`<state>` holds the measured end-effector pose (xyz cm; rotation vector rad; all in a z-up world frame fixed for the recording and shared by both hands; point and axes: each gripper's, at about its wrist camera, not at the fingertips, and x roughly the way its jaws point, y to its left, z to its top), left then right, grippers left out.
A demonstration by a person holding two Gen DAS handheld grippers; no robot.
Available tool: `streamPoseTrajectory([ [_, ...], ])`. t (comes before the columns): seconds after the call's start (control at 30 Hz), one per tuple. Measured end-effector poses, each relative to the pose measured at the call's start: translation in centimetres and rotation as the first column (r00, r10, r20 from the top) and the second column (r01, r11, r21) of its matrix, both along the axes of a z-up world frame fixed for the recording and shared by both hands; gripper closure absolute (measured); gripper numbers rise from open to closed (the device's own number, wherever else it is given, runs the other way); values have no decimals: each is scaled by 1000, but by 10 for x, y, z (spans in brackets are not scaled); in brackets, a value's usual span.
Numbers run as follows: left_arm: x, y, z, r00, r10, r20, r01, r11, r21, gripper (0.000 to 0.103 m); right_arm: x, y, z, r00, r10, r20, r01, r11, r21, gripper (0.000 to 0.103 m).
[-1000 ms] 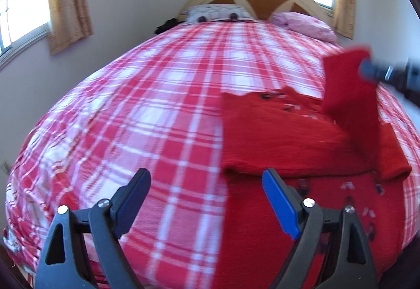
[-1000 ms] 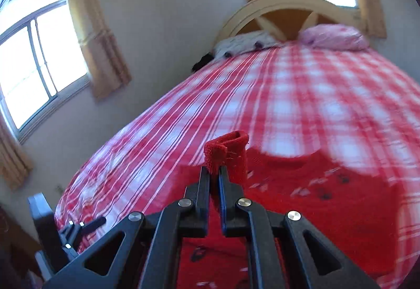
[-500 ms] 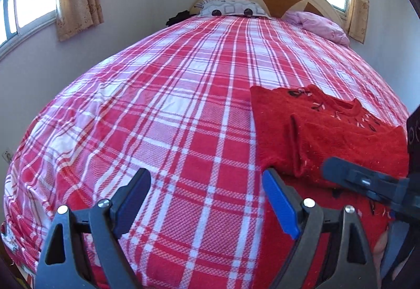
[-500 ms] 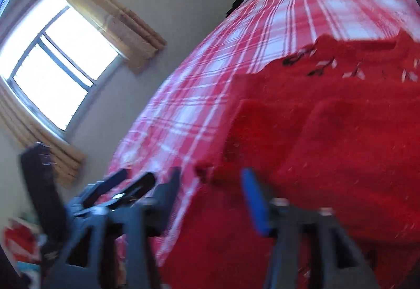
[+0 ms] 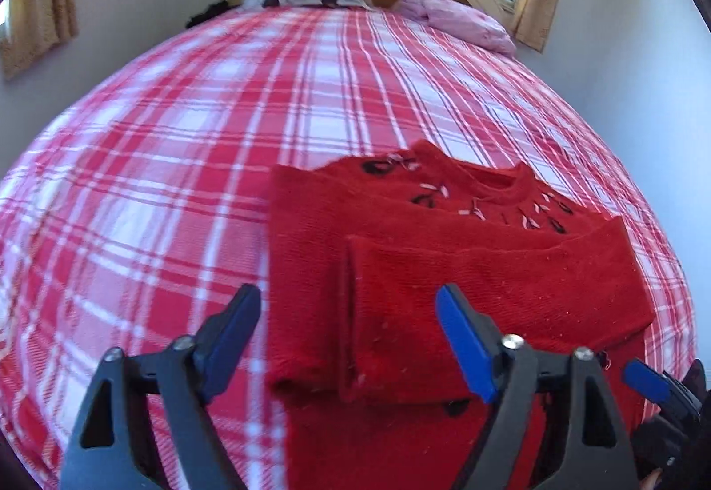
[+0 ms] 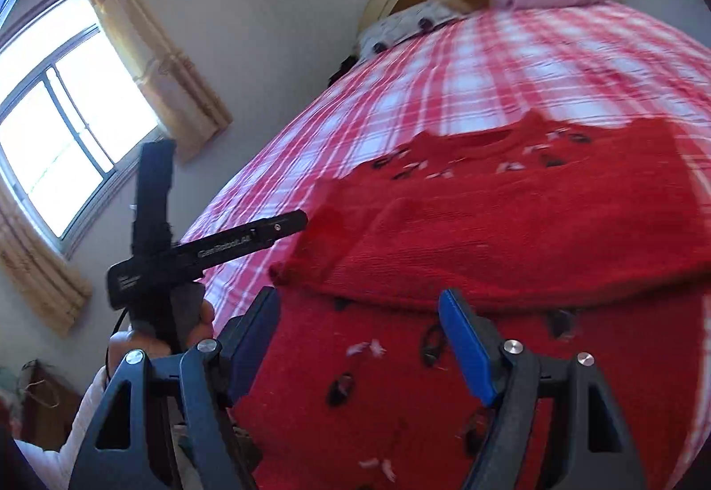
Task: Fold small clothes
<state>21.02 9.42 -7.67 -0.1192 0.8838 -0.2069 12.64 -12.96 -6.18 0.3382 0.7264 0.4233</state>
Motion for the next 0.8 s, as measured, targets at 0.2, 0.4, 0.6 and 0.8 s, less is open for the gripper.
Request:
streamPoseTrajectory([
  [0.2, 12, -16, -24, 995, -29, -92, 25, 999, -43, 47, -16, -14, 3, 999, -51, 20, 52, 997, -51, 28],
  [0.4, 6, -19, -16, 997, -19, -81, 18, 1000, -11, 90, -18, -40, 0, 989, -147, 13, 148, 988, -43, 28],
  [0.6, -2, -19, 7, 1000, -16, 17, 16, 1000, 17, 93, -23, -75, 1, 965, -262, 12, 262, 964, -49, 28],
  [0.8, 6, -3, 24, 996, 54, 65, -54, 999, 4, 93, -28, -116, 2, 925, -380, -1, 380, 925, -4, 28],
])
